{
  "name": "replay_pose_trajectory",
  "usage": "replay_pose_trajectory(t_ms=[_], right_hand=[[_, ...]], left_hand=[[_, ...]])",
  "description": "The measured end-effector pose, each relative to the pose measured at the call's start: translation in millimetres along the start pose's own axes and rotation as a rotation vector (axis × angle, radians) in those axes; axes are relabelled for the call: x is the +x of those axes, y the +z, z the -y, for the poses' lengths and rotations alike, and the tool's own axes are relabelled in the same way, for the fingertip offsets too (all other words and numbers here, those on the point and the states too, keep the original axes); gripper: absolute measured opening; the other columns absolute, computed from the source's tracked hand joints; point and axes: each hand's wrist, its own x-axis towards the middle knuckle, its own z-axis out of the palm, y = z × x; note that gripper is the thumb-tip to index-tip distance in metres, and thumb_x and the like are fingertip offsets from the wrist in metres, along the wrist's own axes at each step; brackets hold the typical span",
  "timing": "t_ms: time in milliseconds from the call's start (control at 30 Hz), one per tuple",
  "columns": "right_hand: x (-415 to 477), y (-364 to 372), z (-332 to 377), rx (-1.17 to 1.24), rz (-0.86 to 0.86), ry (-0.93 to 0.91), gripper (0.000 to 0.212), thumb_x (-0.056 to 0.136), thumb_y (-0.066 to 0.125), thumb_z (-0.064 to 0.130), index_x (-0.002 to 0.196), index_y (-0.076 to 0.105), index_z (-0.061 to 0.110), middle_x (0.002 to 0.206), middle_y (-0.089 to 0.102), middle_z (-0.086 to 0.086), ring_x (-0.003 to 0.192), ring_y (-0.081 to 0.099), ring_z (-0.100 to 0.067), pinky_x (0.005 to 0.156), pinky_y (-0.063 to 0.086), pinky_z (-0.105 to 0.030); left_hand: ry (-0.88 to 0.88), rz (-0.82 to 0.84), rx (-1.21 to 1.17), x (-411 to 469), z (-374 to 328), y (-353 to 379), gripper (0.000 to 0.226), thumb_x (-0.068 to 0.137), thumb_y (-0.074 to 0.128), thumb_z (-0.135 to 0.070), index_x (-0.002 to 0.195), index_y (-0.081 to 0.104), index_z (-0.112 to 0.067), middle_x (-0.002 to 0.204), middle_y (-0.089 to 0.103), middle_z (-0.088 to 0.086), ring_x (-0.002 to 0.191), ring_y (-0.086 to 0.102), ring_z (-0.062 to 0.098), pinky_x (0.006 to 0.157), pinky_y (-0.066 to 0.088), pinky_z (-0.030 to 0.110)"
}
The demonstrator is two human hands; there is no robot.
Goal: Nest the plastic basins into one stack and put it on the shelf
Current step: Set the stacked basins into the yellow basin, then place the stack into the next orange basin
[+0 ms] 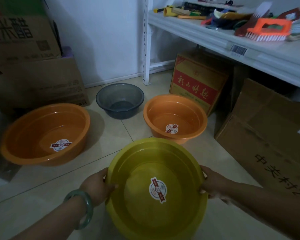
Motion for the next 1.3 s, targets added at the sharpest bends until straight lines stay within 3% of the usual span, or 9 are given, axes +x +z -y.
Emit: replay_pose_trajectory(t_ms=[133,233,367,467,700,867,1100,1200,1300], right_hand=[[-2,-10,-3,0.057,0.004,-0.018,0.087,0.081,0.064,-0.002,0.152,0.023,0.026,0.133,0.053,-0.019,0.109,0.059,-0.035,0.084,0.054,-0.04],[8,-19,1,0.129,-0.054,-0.055,0.086,0.081,0.071,0.011,0.152,0.023,0.025,0.131,0.056,-0.019,0.094,0.061,-0.029,0.085,0.053,-0.038],[32,-31,12,0.337,-0.091,-0.087,0.084,0.082,0.071,0.017,0.151,0.025,0.019,0.147,0.043,-0.019,0.116,0.056,-0.037,0.094,0.05,-0.042],[47,-42,22,0.468,-0.1,-0.112,0.082,0.083,0.069,0.018,0.151,0.023,0.016,0.146,0.044,-0.017,0.112,0.054,-0.032,0.094,0.049,-0.042],[81,-72,39,0.779,-0.198,-0.136,0.077,0.086,0.065,0.016,0.151,0.024,0.014,0.137,0.048,-0.016,0.106,0.053,-0.028,0.082,0.048,-0.037],[101,-94,50,0.822,-0.282,-0.148,0.078,0.087,0.065,0.017,0.152,0.022,0.015,0.143,0.044,-0.017,0.111,0.052,-0.029,0.095,0.049,-0.04],[129,-108,61,0.776,-0.389,-0.133,0.085,0.08,0.073,0.019,0.151,0.025,0.018,0.144,0.045,-0.014,0.121,0.053,-0.031,0.094,0.051,-0.041],[142,-111,64,0.77,-0.424,-0.136,0.085,0.081,0.072,0.02,0.151,0.025,0.018,0.145,0.046,-0.013,0.116,0.054,-0.028,0.095,0.05,-0.04],[151,-114,68,0.809,-0.43,-0.128,0.083,0.082,0.071,0.019,0.151,0.025,0.016,0.147,0.044,-0.013,0.109,0.053,-0.024,0.094,0.049,-0.036]], left_hand=[[-0.052,0.03,0.124,-2,-14,-3,0.061,0.086,0.059,-0.036,0.141,0.036,-0.024,0.128,0.061,0.006,0.105,0.062,0.022,0.091,0.05,0.032],[-0.086,0.027,0.175,2,-22,-7,0.066,0.086,0.058,-0.041,0.144,0.033,-0.022,0.132,0.058,0.009,0.112,0.06,0.026,0.096,0.047,0.035],[-0.121,0.001,0.23,9,-45,-14,0.065,0.089,0.054,-0.037,0.146,0.028,-0.019,0.14,0.051,0.009,0.118,0.056,0.026,0.097,0.045,0.034],[-0.123,-0.068,0.247,20,-73,-22,0.06,0.089,0.054,-0.036,0.143,0.035,-0.02,0.137,0.054,0.008,0.112,0.06,0.023,0.087,0.047,0.03],[-0.078,-0.203,0.024,60,-150,-26,0.059,0.084,0.061,-0.038,0.137,0.045,-0.017,0.125,0.061,0.012,0.104,0.063,0.027,0.095,0.051,0.042],[-0.009,-0.195,-0.236,96,-176,-24,0.059,0.086,0.061,-0.034,0.138,0.044,-0.011,0.122,0.062,0.013,0.103,0.063,0.025,0.096,0.05,0.041],[-0.022,-0.198,-0.457,154,-185,-27,0.046,0.088,0.059,-0.029,0.127,0.053,-0.005,0.106,0.057,0.007,0.099,0.058,0.022,0.095,0.05,0.037],[-0.061,-0.197,-0.52,180,-179,-25,0.044,0.088,0.058,-0.031,0.124,0.054,-0.006,0.099,0.056,0.005,0.1,0.058,0.022,0.093,0.051,0.037],[-0.1,-0.189,-0.609,199,-173,-19,0.044,0.087,0.059,-0.031,0.123,0.054,-0.007,0.105,0.055,0.006,0.1,0.058,0.022,0.092,0.052,0.038]])
